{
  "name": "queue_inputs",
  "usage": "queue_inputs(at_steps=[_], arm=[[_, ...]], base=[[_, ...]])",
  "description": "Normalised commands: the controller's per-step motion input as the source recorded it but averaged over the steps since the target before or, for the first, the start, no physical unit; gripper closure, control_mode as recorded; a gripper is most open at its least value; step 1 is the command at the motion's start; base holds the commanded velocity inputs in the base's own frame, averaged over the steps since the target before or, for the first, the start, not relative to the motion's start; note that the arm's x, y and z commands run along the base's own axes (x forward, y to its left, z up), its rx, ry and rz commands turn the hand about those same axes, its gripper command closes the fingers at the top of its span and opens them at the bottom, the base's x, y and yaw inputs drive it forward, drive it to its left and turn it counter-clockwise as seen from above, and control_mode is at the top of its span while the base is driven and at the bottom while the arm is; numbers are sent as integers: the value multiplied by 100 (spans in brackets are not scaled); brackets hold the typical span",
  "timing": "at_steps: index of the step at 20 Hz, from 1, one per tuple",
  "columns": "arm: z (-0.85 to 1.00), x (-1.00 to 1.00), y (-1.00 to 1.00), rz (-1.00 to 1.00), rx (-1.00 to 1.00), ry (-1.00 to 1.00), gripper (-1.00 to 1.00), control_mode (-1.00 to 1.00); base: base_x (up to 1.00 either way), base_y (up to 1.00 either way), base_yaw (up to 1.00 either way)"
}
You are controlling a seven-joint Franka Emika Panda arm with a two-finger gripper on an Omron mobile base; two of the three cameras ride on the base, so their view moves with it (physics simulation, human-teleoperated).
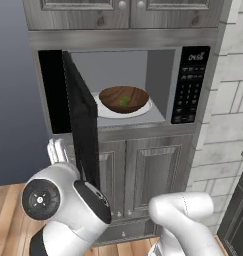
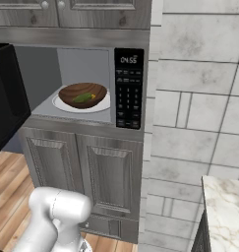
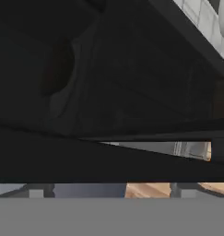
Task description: Pick the cucumber from the sink and place it in the bowl. Then pick the bowl and place it in the microwave. Then close the microwave door and press the start button.
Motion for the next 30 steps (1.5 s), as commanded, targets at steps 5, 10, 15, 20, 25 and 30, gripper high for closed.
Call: queue_inputs(at_steps=[5,10,15,20,25,30], arm=[[11,35,-84,-21,0,0,-100,-100],[4,58,-96,-17,0,0,-100,-100],[2,75,-96,-10,0,0,-100,-100],[10,71,-92,-1,0,0,-100,-100],[0,84,-63,0,0,0,-100,-100],[0,86,-51,0,0,0,-100,-100]], base=[[0,0,0],[0,0,0],[0,0,0],[0,0,0],[0,0,0],[0,0,0]])
